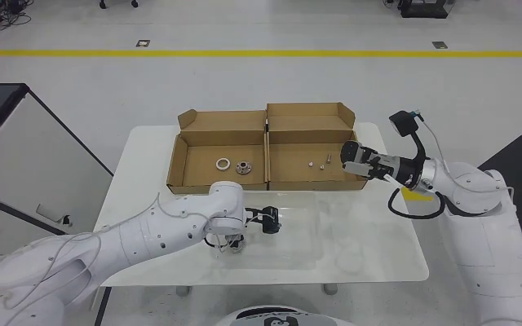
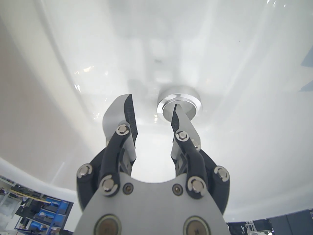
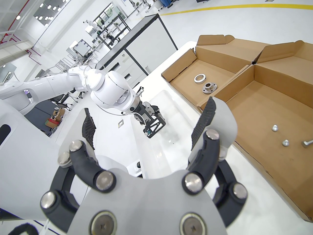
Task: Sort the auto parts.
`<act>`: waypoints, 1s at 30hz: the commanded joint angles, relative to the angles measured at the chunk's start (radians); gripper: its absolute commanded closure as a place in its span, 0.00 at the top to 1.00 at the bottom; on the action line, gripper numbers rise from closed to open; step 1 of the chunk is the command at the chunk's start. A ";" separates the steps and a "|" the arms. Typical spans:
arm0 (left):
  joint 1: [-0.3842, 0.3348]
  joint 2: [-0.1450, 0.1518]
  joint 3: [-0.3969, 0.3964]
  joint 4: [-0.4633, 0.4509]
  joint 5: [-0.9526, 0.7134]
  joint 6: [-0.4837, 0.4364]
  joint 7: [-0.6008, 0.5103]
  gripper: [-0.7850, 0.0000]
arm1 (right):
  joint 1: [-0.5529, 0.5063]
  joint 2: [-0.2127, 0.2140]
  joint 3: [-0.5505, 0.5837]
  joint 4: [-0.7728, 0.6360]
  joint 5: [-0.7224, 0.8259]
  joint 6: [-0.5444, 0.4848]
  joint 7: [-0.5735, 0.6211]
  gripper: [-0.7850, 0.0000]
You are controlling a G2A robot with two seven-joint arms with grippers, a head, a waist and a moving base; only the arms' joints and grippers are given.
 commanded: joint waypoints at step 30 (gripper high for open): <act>0.000 -0.009 0.000 0.010 -0.057 -0.018 0.018 0.40 | 0.000 0.000 0.000 0.000 0.000 0.000 0.000 1.00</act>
